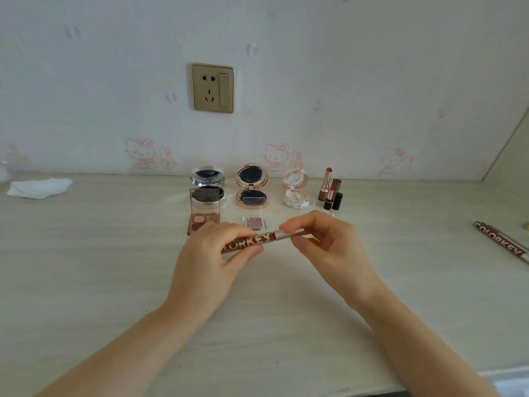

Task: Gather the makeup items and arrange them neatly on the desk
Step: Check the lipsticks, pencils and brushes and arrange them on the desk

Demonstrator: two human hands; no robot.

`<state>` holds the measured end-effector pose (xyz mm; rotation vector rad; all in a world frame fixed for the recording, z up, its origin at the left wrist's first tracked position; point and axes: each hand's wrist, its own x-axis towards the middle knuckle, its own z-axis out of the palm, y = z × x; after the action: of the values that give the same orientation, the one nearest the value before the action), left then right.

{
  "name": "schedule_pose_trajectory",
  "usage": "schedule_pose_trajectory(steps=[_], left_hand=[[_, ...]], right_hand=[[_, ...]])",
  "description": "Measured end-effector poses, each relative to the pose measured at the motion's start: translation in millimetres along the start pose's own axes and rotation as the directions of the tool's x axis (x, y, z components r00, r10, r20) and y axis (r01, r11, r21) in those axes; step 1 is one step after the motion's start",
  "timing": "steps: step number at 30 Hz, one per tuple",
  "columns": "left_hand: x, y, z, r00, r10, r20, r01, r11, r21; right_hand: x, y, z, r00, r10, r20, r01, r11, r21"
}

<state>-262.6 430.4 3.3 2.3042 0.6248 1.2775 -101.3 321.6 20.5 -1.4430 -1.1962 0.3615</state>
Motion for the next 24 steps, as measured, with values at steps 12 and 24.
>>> schedule_pose_trajectory(steps=[12,24], left_hand=[[2.6,-7.8,1.1,0.999,0.044,-0.024,-0.044,0.999,-0.017],[1.5,-8.5,2.1,1.0,0.027,-0.003,-0.027,0.999,-0.033]], right_hand=[[1.3,0.6,1.6,0.997,0.076,0.007,-0.076,0.996,0.035],[2.6,3.1,3.9,0.995,0.084,0.06,-0.086,0.996,0.029]])
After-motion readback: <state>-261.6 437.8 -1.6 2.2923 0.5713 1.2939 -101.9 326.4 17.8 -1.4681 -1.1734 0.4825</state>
